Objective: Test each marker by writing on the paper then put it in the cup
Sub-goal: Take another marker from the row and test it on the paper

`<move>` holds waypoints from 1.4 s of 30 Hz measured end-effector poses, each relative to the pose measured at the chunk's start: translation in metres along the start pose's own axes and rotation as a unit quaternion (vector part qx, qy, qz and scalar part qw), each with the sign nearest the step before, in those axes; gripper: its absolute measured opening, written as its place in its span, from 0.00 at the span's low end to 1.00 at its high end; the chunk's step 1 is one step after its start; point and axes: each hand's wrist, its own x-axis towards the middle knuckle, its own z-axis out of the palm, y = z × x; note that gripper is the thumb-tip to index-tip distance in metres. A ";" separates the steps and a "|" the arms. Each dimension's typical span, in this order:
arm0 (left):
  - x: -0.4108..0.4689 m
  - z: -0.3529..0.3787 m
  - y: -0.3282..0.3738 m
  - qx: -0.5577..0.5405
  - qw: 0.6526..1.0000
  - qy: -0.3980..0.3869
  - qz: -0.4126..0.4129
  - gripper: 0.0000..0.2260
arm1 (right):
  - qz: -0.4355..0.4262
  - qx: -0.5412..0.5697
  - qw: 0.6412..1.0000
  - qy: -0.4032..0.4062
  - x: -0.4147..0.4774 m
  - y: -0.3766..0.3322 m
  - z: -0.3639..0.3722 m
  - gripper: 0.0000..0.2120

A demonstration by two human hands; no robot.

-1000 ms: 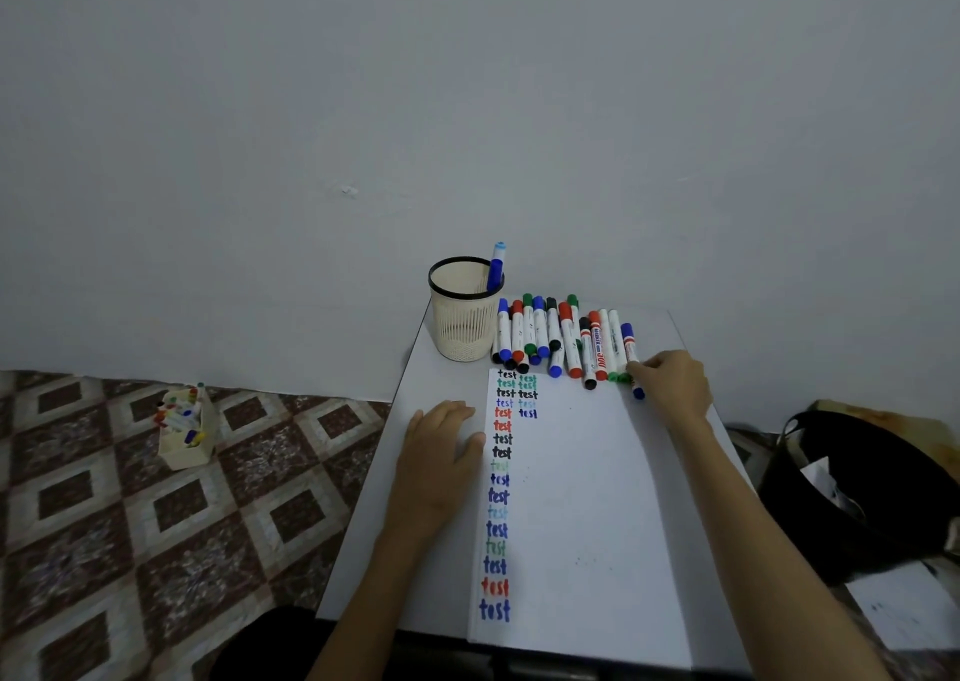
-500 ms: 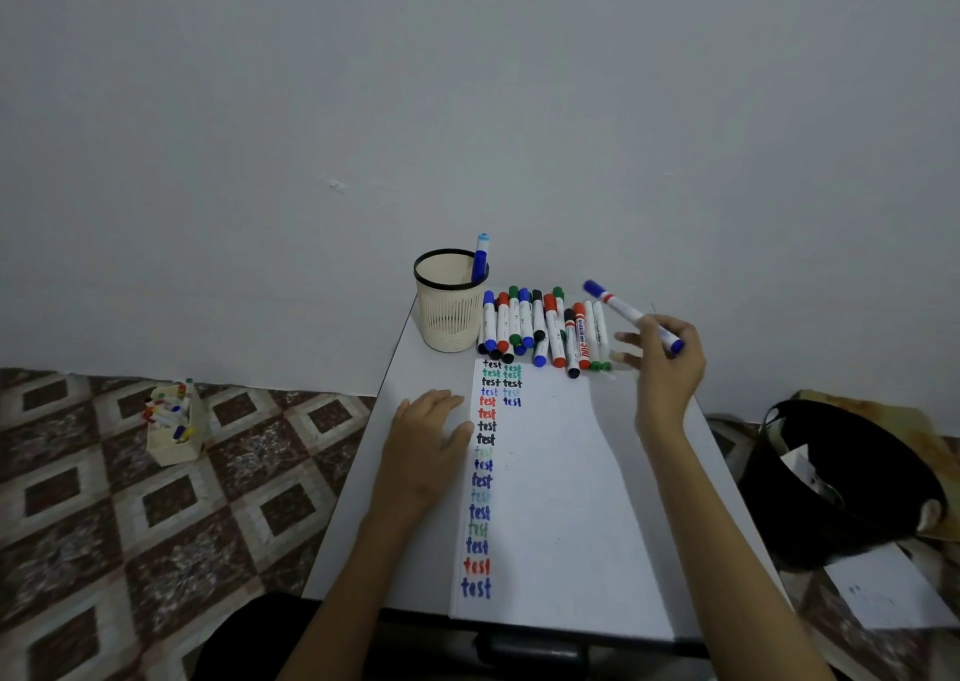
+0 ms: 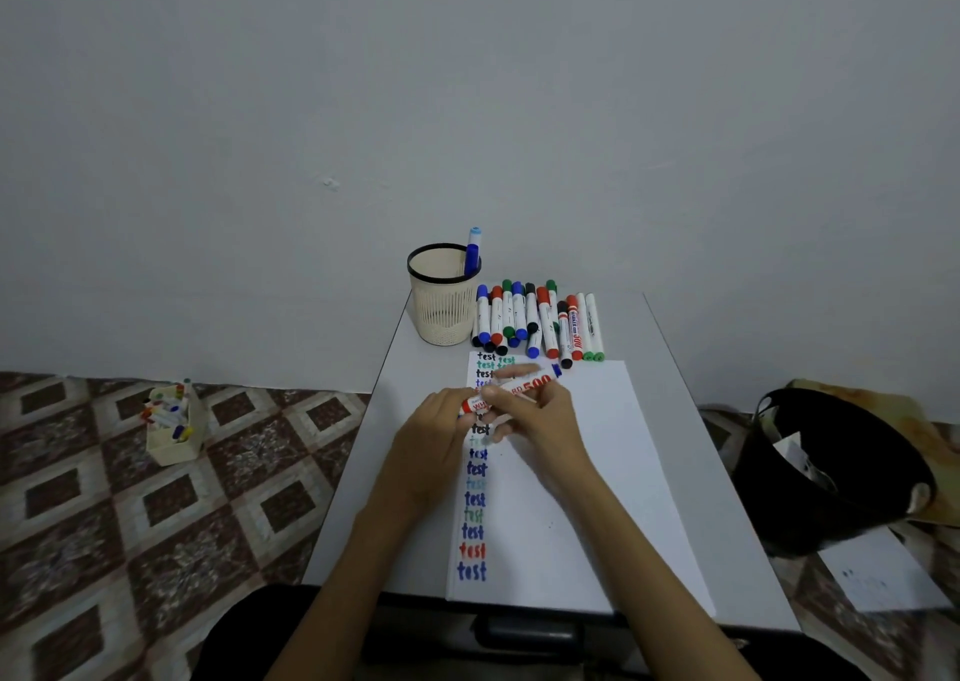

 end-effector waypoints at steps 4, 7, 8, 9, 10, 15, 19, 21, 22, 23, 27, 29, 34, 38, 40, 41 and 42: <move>0.000 0.005 -0.008 -0.014 0.999 -0.038 0.007 0.29 | 0.001 -0.040 0.999 -0.008 0.001 0.011 0.002 0.13; 0.000 0.006 -0.013 -0.023 0.998 -0.057 0.005 0.21 | -0.007 -0.053 0.998 -0.017 0.000 0.013 0.000 0.14; -0.001 0.007 -0.015 -0.024 0.998 -0.058 0.007 0.18 | -0.011 -0.049 0.998 -0.026 0.000 0.014 -0.001 0.14; -0.001 0.007 -0.016 -0.024 0.998 -0.057 0.009 0.17 | -0.013 -0.045 0.998 -0.034 -0.001 0.014 -0.001 0.14; -0.001 0.007 -0.016 -0.025 0.998 -0.055 0.011 0.17 | -0.014 -0.040 0.998 -0.040 -0.001 0.014 0.000 0.13; 0.000 0.009 -0.019 -0.042 0.998 -0.039 0.016 0.19 | -0.007 -0.028 0.999 -0.043 0.000 0.014 0.001 0.12; 0.000 0.009 -0.018 -0.054 0.998 -0.029 0.021 0.23 | -0.008 -0.029 0.999 -0.043 0.000 0.015 0.001 0.12; 0.000 0.010 -0.018 -0.058 0.998 -0.023 0.025 0.22 | -0.009 -0.031 0.999 -0.043 0.000 0.015 0.001 0.11; 0.000 0.011 -0.018 -0.059 0.998 -0.023 0.028 0.22 | -0.007 -0.032 0.999 -0.044 0.000 0.015 0.001 0.11; 0.000 0.011 -0.018 -0.060 0.997 -0.024 0.031 0.22 | -0.005 -0.032 0.999 -0.044 -0.001 0.015 0.001 0.11; -0.002 0.008 -0.020 -0.055 0.998 -0.014 0.040 0.24 | -0.005 -0.008 0.999 -0.051 -0.003 0.011 0.000 0.11; -0.003 0.007 -0.022 -0.045 0.997 -0.009 0.055 0.28 | -0.007 -0.003 0.999 -0.053 -0.003 0.008 -0.003 0.10; -0.004 0.005 -0.015 -0.038 0.999 -0.010 0.027 0.27 | -0.014 -0.003 1.000 0.001 -0.002 0.005 -0.003 0.11; 0.000 0.003 -0.013 -0.002 0.999 0.032 0.001 0.18 | -0.043 0.105 0.987 0.113 0.007 -0.006 -0.014 0.05; 0.001 0.005 -0.011 0.021 0.999 0.023 0.018 0.18 | -0.043 0.113 0.982 0.143 0.015 -0.008 -0.022 0.04; 0.001 0.005 -0.009 0.016 0.999 0.020 0.022 0.23 | -0.041 0.107 0.983 0.143 0.019 -0.008 -0.025 0.04; 0.001 0.006 -0.008 0.008 1.000 0.018 0.022 0.27 | -0.038 0.100 0.985 0.136 0.022 -0.007 -0.025 0.06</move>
